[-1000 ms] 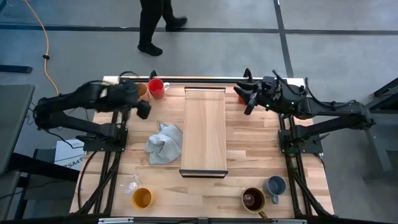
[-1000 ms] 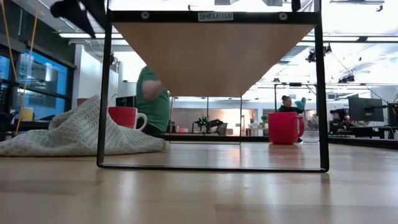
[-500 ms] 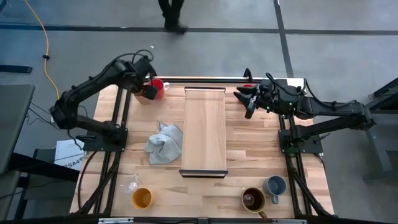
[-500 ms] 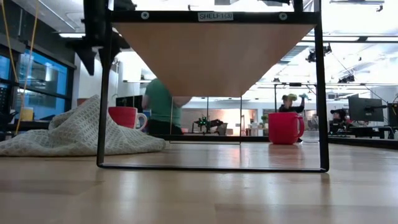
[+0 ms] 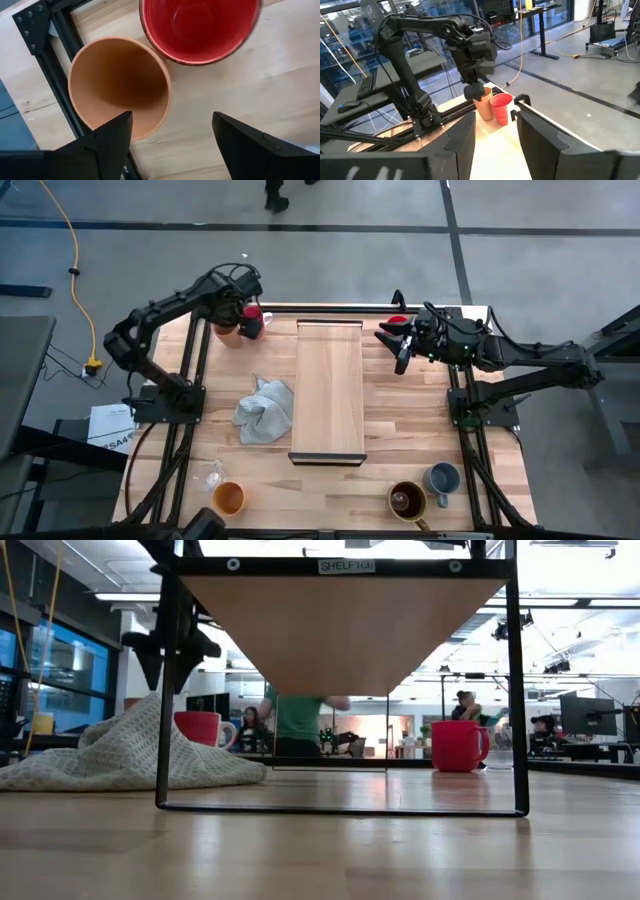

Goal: Stack small to large cups/mugs on shelf
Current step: Put the orange cup on the shelf

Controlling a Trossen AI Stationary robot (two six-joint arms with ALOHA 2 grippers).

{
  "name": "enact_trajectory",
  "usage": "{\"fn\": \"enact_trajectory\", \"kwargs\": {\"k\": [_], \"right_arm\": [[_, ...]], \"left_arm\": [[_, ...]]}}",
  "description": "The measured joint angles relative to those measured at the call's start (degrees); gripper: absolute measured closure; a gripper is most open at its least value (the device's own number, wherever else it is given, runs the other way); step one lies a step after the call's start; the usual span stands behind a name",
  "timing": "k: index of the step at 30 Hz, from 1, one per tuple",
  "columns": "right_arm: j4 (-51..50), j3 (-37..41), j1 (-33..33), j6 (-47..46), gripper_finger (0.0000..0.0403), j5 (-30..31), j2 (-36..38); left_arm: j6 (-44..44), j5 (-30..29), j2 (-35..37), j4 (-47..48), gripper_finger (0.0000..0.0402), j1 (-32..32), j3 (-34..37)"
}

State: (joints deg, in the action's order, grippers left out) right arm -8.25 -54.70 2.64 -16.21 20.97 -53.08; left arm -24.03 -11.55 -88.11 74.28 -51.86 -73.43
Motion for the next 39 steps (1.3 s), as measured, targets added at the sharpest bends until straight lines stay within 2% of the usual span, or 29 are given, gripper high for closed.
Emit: {"fn": "enact_trajectory", "kwargs": {"k": [8, 16, 19, 26, 29, 33, 39], "right_arm": [[0.0, 0.0, 0.0, -0.4, 0.0265, 0.0, 0.0], [0.1, 0.0, 0.0, -1.4, 0.0265, 0.0, 0.0], [0.1, 0.0, 0.0, -1.7, 0.0265, 0.0, 0.0], [0.1, 0.0, 0.0, -1.7, 0.0265, 0.0, 0.0], [0.1, 0.0, 0.0, -1.7, 0.0265, 0.0, 0.0], [0.1, 0.0, 0.0, -1.7, 0.0265, 0.0, 0.0], [0.1, 0.0, 0.0, -1.7, 0.0265, 0.0, 0.0]], "left_arm": [[0.1, -0.1, -2.7, -0.8, 0.0137, 0.0, 0.0], [1.2, -3.0, -3.7, -1.3, 0.0142, 0.0, 0.0], [1.3, -3.0, -3.7, -1.4, 0.0167, 0.0, 0.0], [1.4, -2.5, -3.7, -2.4, 0.0255, 0.0, 0.0], [1.5, -2.5, -3.7, -2.4, 0.0275, 0.0, 0.0], [1.7, -1.9, -3.7, -2.3, 0.0273, 0.0, 0.0], [1.7, -2.0, -3.7, -2.2, 0.0225, 0.0, 0.0]]}}
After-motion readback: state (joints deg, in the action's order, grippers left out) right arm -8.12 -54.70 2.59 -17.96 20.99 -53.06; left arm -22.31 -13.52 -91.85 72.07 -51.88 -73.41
